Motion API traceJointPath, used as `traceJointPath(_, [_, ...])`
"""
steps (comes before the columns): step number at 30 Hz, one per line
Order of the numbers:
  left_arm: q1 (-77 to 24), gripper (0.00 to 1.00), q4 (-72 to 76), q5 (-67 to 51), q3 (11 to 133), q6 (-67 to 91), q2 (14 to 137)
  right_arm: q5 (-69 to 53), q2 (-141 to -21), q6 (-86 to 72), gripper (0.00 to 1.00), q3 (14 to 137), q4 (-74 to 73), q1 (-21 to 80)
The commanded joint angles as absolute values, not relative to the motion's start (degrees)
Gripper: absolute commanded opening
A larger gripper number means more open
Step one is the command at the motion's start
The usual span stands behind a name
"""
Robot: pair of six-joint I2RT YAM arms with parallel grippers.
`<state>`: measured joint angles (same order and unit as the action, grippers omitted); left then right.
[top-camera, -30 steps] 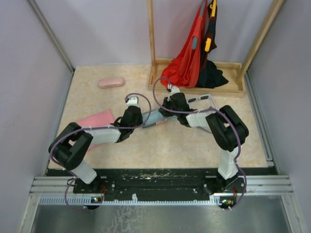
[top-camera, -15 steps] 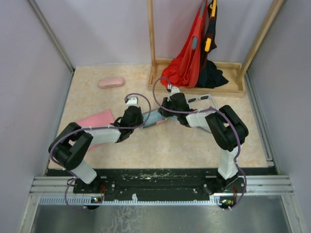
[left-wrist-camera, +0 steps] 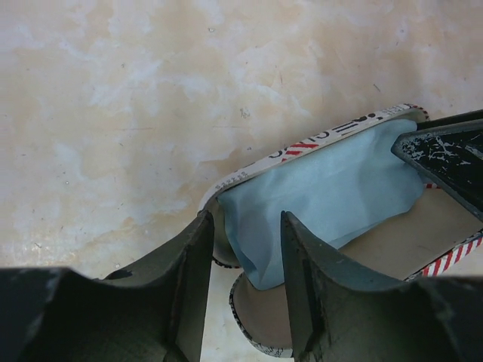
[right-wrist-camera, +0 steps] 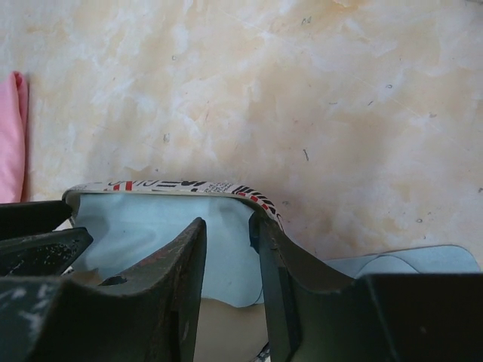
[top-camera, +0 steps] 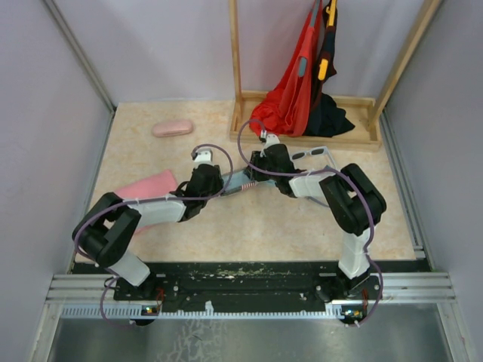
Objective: Organize the sunglasses
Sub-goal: Place the glasses cleaning cloth in the sunglasses case.
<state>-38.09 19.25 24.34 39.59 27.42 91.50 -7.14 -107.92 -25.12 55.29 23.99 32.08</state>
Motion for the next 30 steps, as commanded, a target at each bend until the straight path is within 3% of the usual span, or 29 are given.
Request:
traceJointPath(1, [-37.58,0.48,18.61,24.46,39.12,28.16,88.66,-6.03,-103.56,-24.92,0.36,55.92,26.03,31.3])
traceJointPath(16, [-37.62,0.54,14.68,24.53,38.2,28.35,83.28,-3.18,-97.34,-23.7,0.45,51.35,23.65,31.31])
traceJointPath(30, [-36.74,0.55,8.36,22.44,36.21,29.21,78.1,2.71,-91.41,-21.58,0.44,47.59,13.22,31.38])
